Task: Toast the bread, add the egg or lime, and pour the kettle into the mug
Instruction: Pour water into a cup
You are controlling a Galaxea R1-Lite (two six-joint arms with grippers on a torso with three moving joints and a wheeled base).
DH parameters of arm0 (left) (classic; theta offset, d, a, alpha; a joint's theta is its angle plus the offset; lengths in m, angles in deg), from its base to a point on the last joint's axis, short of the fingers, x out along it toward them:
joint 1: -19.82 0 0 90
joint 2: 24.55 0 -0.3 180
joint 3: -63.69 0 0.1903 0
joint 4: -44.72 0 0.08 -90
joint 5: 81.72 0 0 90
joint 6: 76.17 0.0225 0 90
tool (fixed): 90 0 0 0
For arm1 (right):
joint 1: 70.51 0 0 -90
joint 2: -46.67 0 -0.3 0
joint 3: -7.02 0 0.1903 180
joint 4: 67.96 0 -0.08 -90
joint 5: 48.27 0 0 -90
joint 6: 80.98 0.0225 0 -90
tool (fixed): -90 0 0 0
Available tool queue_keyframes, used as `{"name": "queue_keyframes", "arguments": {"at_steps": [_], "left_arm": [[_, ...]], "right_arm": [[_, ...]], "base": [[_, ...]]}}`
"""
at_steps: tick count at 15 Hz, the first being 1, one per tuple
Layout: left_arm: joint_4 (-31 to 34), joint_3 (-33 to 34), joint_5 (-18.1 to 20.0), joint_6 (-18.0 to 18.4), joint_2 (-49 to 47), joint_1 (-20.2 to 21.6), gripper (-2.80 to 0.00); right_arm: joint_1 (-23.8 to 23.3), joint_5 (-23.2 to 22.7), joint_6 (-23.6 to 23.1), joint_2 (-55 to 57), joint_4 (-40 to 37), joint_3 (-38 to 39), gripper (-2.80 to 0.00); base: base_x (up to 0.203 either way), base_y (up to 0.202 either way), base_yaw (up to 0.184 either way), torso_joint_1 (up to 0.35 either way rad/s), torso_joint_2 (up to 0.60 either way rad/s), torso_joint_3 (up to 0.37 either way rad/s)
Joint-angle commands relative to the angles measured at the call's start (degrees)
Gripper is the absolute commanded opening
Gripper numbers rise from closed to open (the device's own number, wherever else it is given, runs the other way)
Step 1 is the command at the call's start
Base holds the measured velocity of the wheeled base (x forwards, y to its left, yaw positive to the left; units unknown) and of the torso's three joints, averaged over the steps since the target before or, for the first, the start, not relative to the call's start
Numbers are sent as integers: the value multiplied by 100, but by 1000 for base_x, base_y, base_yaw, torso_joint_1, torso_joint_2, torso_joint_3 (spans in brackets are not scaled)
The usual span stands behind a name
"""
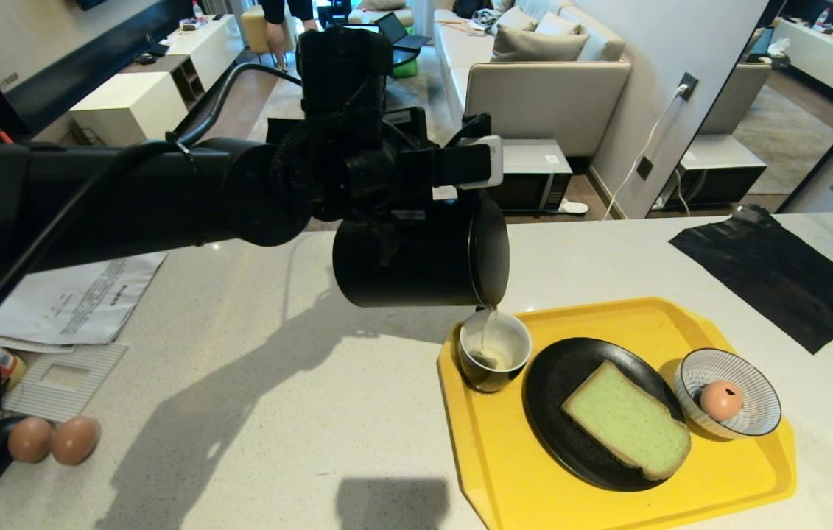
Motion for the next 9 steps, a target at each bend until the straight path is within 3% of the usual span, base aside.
{"name": "queue_keyframes", "arguments": {"at_steps": [1,4,9], "left_arm": [[-35,77,6,-129,65,-39,-280],[-102,598,6,-623,395,-74,-280],[-342,1485,-140,-909,1123,-32,-280]], "right_arm": [[2,-5,-5,2,2,0,-280],[2,-5,-5,2,2,7,-280],[-2,-5,-5,2,2,3,-280]], "base": [[0,0,0,0,0,0],[0,0,0,0,0,0],[0,0,0,0,0,0]]}}
